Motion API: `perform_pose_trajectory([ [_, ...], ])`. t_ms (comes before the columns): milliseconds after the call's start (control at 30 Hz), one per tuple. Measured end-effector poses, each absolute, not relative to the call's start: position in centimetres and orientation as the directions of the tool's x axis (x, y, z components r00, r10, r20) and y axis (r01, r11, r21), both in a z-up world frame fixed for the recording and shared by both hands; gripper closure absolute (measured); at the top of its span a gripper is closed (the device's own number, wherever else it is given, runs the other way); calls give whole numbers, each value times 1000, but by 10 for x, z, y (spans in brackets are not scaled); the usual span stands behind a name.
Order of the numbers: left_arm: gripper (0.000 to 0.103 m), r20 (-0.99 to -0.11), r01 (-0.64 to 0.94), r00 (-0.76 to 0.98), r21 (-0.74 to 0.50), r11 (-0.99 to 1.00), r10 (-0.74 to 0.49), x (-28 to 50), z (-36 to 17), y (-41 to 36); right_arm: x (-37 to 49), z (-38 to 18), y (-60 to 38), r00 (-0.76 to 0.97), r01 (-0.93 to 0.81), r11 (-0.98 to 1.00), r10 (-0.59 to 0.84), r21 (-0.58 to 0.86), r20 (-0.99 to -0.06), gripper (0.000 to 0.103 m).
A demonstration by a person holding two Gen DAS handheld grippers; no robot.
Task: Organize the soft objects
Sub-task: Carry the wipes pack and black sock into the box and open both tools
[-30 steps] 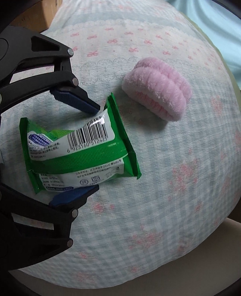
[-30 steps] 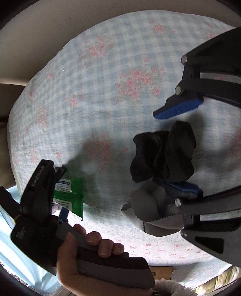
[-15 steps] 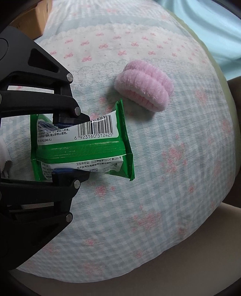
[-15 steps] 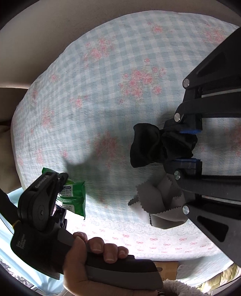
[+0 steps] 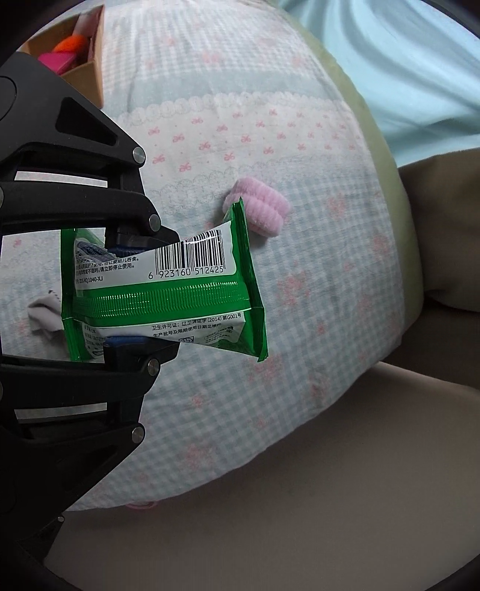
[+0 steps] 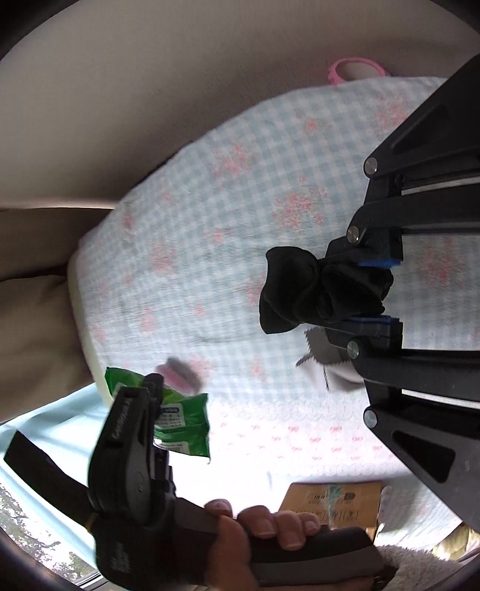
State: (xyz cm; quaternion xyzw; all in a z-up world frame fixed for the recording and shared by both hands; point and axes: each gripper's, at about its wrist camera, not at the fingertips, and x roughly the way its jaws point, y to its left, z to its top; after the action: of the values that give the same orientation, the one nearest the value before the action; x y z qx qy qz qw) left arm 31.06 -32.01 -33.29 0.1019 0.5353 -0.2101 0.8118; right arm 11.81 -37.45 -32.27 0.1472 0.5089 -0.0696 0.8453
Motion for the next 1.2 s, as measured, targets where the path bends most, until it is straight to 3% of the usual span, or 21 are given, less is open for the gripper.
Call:
perform_pose_trajectory([
  [367,76,-858,456,406,-109,883,-316,250,-199,-241,98,-200,-321,571,242,958,-13,154,-821,86],
  [633,76,-828,414,464,-110,903,-314,213,-138,-136,92,-135,-250,629,182,972,2,149,-777,86],
  [933,76,-835,312,491,-98,945,-249,185,-129,7,109,-110,-137,651,37,987,97,159,-753,86],
  [1200,76,-871,211,465,-66,975,-159,181,-161,123,139,-141,-32,581,-93,982,187,164,-792,86],
])
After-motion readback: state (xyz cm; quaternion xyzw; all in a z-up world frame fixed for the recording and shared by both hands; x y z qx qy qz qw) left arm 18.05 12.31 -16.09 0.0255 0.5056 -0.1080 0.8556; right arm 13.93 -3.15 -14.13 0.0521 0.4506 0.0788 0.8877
